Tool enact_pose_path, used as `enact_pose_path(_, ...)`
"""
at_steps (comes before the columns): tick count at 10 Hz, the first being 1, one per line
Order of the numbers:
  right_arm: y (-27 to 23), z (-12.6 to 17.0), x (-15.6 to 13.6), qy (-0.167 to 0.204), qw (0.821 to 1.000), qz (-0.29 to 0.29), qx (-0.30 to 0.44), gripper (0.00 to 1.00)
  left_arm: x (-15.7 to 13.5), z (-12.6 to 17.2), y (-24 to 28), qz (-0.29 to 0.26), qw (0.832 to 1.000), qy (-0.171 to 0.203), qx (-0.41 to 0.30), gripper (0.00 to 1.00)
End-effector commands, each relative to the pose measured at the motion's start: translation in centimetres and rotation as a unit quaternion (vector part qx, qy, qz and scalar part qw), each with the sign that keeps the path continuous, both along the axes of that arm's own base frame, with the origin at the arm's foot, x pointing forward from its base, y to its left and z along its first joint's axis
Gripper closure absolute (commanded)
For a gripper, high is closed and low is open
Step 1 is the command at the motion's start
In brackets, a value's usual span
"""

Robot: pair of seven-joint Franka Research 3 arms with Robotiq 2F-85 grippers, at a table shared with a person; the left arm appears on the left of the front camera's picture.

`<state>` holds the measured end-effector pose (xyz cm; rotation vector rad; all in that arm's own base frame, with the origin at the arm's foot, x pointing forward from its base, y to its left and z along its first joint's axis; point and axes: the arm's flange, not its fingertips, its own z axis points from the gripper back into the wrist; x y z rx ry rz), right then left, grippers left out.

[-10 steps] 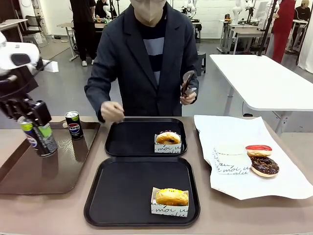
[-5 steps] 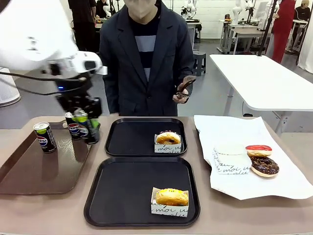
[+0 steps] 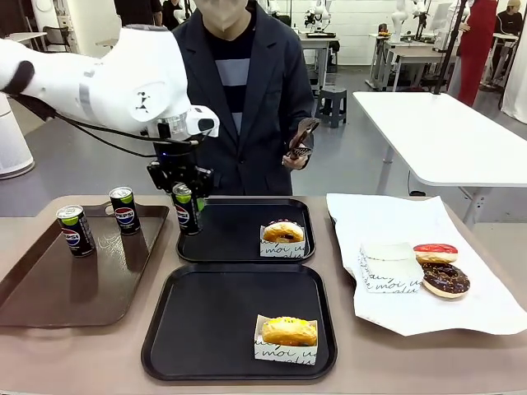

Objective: Set up donuts and drinks on trays.
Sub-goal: Pick up one Pepsi coke and place it on the Flat Tray.

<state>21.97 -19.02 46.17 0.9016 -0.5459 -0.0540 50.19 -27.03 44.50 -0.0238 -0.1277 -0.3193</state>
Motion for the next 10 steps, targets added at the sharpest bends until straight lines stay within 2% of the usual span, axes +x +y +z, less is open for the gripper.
enact_pose_path(1,-0.2,-0.3,0.1,-0.005,1.0,0.004,0.004,0.0,0.7,-1.1,-1.2,0.012,0.999,-0.032,-0.001,0.42)
enact_pose_path(4,-0.2,-0.3,0.1,-0.005,1.0,0.004,0.004,0.0,1.3,-4.0,-2.0,-0.001,0.999,-0.038,0.009,0.42)
enact_pose_path(7,-0.2,-0.3,0.1,-0.005,1.0,0.004,0.004,0.0,1.2,-5.1,-2.3,-0.012,0.999,-0.029,0.031,0.42)
enact_pose_path(8,-0.2,-0.3,0.1,-0.005,1.0,0.004,0.004,0.0,1.1,-4.7,-2.2,-0.014,0.999,-0.027,0.03,0.24)
enact_pose_path(9,-0.2,-0.3,0.1,-0.005,1.0,0.004,0.004,0.0,0.8,-3.9,-2.2,-0.017,0.999,-0.029,0.023,0.22)
enact_pose_path(10,-0.2,-0.3,0.1,-0.005,1.0,0.004,0.004,0.0,0.4,-3.0,-2.1,-0.018,0.999,-0.029,0.018,0.05)
